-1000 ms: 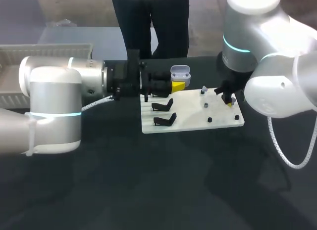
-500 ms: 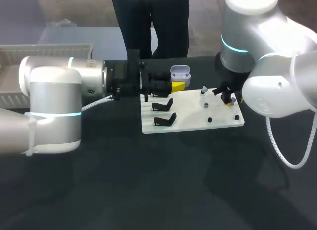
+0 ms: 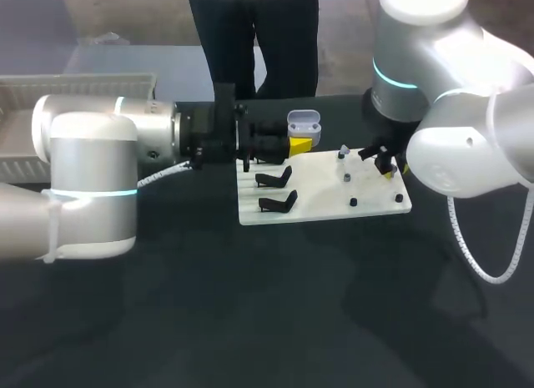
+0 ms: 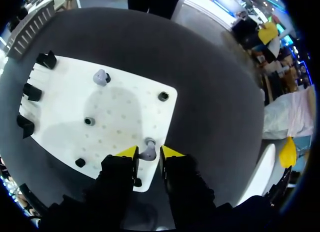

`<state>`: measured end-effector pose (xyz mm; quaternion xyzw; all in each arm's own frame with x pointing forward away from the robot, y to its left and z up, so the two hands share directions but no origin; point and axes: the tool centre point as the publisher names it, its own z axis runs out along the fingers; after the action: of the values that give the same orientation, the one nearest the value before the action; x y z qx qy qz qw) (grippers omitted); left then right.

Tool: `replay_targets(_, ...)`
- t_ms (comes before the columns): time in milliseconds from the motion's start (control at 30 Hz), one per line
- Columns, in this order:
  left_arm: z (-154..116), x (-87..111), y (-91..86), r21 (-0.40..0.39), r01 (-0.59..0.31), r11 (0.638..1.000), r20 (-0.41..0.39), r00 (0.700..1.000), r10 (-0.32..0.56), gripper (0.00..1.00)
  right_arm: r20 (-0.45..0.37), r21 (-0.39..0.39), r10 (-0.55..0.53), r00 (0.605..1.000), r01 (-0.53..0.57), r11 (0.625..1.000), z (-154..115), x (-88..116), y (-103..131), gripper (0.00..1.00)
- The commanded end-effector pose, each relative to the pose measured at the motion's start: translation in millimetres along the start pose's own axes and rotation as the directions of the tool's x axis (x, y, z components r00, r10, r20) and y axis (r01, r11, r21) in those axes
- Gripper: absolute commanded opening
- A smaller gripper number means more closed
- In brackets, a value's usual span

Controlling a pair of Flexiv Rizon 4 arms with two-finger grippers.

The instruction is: Pick up each earbud case from the left stands, insert the matching earbuds, close the lid, and place the case in the box.

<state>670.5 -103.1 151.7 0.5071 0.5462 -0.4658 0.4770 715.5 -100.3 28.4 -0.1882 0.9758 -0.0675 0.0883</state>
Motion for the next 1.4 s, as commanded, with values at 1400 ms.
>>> replay_targets(1400,0,1.2,-1.8,-0.008,-0.005,1.000,0.007,1.000,0.005,0.00,0.005,0.051,0.006,1.000,-0.006,0.999,-161,14,46,0.00)
